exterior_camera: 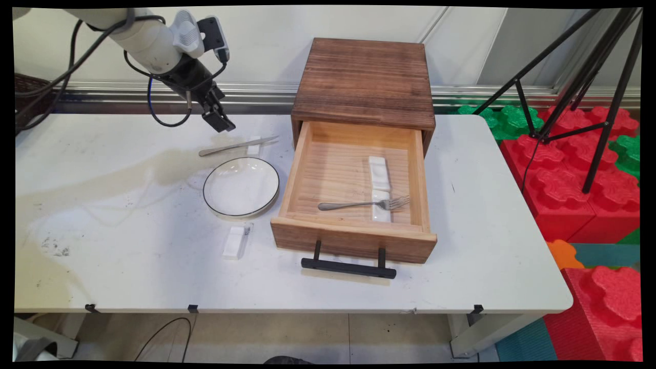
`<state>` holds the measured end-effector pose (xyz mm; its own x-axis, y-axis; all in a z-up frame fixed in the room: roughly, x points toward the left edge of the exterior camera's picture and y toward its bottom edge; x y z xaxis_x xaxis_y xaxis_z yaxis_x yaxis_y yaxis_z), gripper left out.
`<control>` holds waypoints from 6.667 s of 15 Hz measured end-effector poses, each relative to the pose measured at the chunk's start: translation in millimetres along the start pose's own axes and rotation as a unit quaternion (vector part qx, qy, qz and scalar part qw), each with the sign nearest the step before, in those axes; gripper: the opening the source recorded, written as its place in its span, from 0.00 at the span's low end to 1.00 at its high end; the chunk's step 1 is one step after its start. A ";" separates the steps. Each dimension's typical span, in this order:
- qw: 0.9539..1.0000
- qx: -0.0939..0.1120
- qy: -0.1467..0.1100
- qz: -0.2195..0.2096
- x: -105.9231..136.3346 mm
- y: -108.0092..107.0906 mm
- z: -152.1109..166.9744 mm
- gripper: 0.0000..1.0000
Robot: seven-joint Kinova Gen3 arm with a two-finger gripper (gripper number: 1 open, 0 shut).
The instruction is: Pick up the knife from the left of the white plate, then place the picked object into the drawer
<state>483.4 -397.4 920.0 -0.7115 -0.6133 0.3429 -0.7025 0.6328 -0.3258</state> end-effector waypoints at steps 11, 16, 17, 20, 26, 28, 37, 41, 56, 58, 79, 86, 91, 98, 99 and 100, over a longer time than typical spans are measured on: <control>0.998 -0.030 -0.050 0.006 8.4 -42.4 58.1 1.00; 0.996 -0.049 -0.065 0.021 9.8 -59.3 87.7 1.00; 0.996 -0.052 -0.067 0.023 9.9 -61.2 91.4 1.00; 0.994 -0.065 -0.074 0.036 10.3 -67.2 107.5 1.00; 0.990 -0.093 -0.086 0.058 11.8 -68.9 133.3 1.00; 0.989 -0.101 -0.091 0.063 11.1 -68.7 140.0 1.00; 0.985 -0.121 -0.099 0.078 11.3 -69.5 158.8 1.00; 0.984 -0.124 -0.100 0.081 11.6 -70.5 162.9 1.00; 0.986 -0.115 -0.099 0.075 10.4 -68.5 148.9 0.00; 0.987 -0.105 -0.099 0.065 7.4 -66.9 139.1 0.00; 0.998 0.020 -0.052 -0.030 26.7 -30.9 -1.0 0.00; 0.999 0.023 -0.014 -0.028 56.0 5.9 -42.7 0.00; 1.000 0.002 0.019 -0.006 87.1 46.9 -64.3 0.00; 0.998 -0.033 0.056 0.027 137.3 101.9 -74.5 0.00; 0.997 -0.035 0.058 0.029 141.4 105.5 -74.0 0.00; 0.997 -0.039 0.062 0.032 148.1 110.9 -72.7 0.00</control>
<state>301.3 -383.7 998.8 -0.7443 -0.5102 0.4311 -0.6484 0.7066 -0.2834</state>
